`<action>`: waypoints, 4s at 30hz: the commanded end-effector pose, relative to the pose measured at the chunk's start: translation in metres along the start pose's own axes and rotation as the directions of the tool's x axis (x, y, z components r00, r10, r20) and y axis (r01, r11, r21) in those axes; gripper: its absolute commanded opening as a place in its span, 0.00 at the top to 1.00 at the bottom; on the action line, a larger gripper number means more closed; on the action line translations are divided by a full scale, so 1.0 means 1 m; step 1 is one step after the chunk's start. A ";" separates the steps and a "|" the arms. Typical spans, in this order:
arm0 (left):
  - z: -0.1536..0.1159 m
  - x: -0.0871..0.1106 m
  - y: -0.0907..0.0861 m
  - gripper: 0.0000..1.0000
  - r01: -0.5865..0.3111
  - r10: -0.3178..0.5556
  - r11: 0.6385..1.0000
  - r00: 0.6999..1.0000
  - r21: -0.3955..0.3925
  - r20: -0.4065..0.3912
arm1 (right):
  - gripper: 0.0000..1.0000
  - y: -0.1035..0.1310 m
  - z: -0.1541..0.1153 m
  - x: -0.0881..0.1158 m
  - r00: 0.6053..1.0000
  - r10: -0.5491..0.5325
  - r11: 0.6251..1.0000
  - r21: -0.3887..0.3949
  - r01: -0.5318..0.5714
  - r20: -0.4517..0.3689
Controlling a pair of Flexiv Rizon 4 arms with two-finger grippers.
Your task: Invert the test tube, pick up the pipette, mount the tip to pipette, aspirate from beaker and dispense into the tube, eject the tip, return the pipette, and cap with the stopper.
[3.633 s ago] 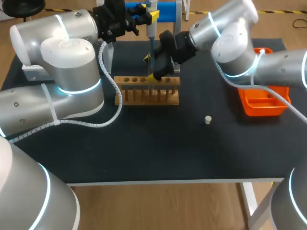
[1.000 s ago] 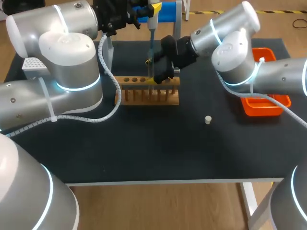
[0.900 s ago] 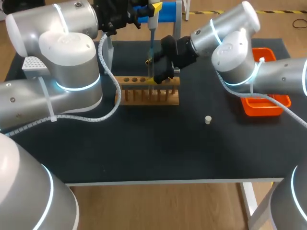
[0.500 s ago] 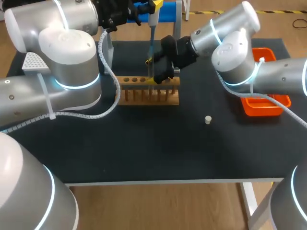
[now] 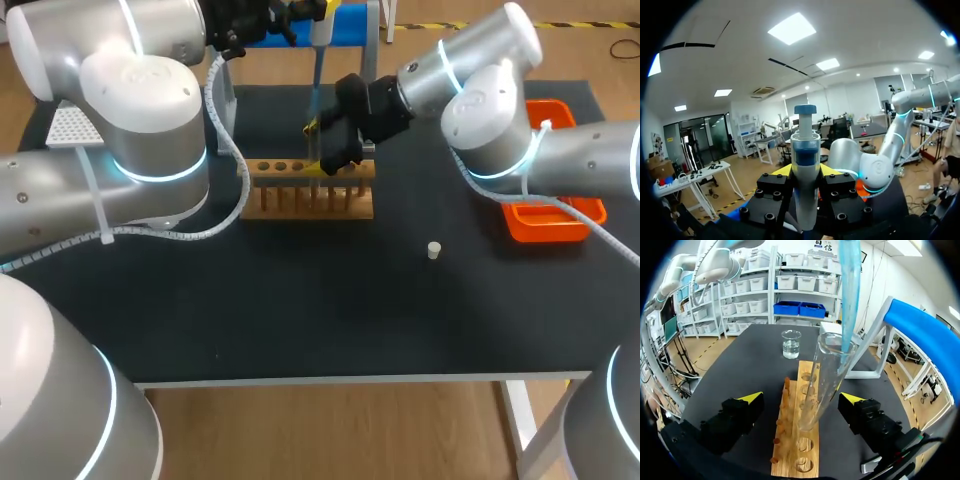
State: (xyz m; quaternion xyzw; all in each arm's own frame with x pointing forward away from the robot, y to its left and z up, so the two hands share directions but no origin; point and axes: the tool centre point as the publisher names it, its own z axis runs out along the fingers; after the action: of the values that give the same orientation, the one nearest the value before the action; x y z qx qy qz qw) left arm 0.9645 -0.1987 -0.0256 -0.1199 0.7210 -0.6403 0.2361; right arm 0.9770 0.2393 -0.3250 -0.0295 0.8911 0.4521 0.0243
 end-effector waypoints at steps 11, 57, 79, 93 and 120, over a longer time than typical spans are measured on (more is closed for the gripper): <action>-0.007 0.005 -0.023 1.00 -0.034 0.034 0.999 0.999 0.000 0.000 | 0.00 0.000 -0.001 0.000 1.000 0.000 1.000 0.002 0.000 0.000; -0.169 0.079 0.083 1.00 0.024 -0.023 0.999 0.999 0.023 -0.036 | 0.00 0.000 -0.001 0.000 1.000 0.000 1.000 0.002 0.000 0.000; -0.110 0.131 0.097 1.00 0.028 -0.023 0.999 0.971 0.020 -0.238 | 0.00 0.000 -0.001 0.000 1.000 0.000 1.000 0.002 0.000 0.000; -0.094 0.139 0.097 1.00 0.037 -0.039 0.999 0.959 -0.011 -0.279 | 0.00 0.000 -0.001 0.000 1.000 0.000 1.000 0.002 0.000 0.000; -0.093 0.139 0.096 1.00 0.039 -0.043 0.999 0.958 -0.022 -0.283 | 0.00 -0.006 -0.042 0.032 0.999 0.002 1.000 -0.012 -0.002 0.042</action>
State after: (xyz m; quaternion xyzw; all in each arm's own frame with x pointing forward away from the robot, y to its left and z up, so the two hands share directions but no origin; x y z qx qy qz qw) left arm 0.8107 -0.1686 -0.1395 -0.0436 0.7510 -0.6488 0.1151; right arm 0.9671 0.2256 -0.3193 -0.0253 0.8904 0.4536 0.0293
